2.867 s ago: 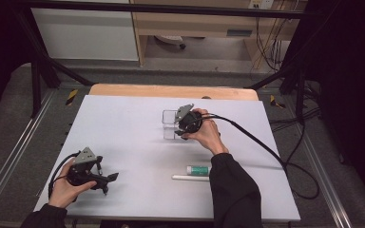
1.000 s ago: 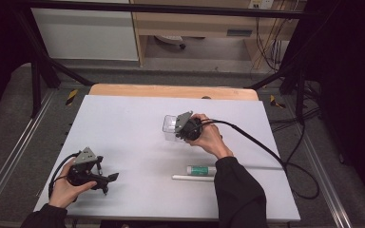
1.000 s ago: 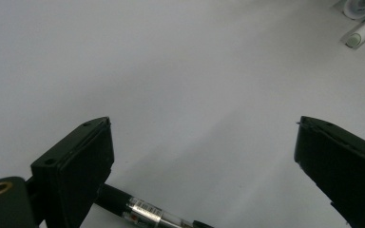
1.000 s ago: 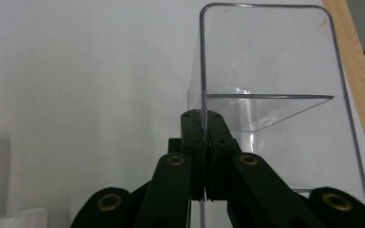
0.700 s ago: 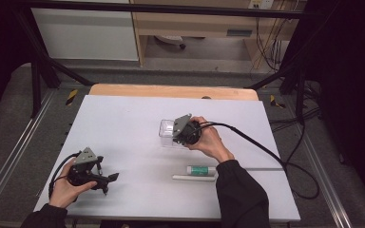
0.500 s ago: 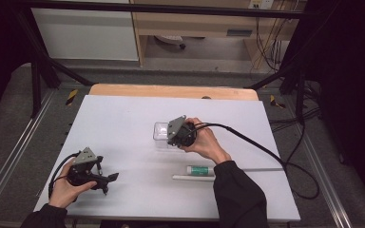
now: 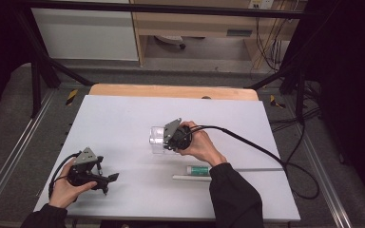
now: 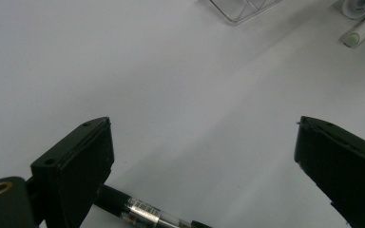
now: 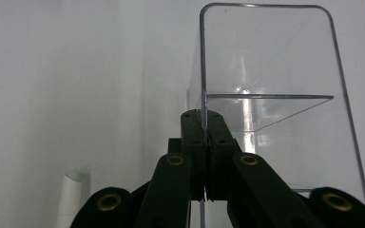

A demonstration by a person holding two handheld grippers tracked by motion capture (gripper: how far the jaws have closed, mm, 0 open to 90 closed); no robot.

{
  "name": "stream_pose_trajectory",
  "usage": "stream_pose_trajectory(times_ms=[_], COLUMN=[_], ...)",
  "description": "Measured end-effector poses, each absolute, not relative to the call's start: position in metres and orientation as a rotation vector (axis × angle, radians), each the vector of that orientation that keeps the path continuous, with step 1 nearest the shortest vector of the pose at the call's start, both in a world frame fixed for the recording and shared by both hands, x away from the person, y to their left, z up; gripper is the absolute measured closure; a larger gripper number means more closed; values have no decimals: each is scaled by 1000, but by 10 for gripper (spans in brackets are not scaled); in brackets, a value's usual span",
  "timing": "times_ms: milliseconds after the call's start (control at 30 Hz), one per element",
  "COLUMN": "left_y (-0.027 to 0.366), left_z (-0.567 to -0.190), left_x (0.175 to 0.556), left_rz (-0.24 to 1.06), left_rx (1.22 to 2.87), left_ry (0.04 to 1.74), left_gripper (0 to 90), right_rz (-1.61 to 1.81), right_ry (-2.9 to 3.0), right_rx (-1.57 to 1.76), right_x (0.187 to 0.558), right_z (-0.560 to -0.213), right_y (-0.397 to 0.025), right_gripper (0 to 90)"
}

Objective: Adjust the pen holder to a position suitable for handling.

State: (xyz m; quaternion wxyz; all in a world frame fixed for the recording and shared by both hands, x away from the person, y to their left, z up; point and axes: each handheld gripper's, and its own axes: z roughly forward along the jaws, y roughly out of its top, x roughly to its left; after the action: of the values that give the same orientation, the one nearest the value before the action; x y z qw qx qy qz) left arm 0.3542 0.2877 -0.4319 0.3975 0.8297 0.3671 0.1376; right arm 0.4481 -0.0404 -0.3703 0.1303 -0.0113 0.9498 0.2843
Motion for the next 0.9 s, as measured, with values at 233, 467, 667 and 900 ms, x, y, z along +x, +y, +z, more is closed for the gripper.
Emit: stream_pose_trajectory(times_ms=[233,467,667,900], left_y=[288,288,288,289], left_z=[-432,-432,-432,-432], left_x=[354,354,354,354], left_rz=[351,350,351,350], left_rx=[2100,2102,2102,2102], left_ry=[931,930,932,946], left_gripper=[56,56,56,56], right_rz=[835,822,827,876], right_ry=[2771,2729,2707,2702], right_rx=[-32,6,70,219], right_x=[451,455,458,453], right_z=[-371,-370,-370,-362], right_y=[-40,-41,-42,-50], right_gripper=[888,818,752,563])
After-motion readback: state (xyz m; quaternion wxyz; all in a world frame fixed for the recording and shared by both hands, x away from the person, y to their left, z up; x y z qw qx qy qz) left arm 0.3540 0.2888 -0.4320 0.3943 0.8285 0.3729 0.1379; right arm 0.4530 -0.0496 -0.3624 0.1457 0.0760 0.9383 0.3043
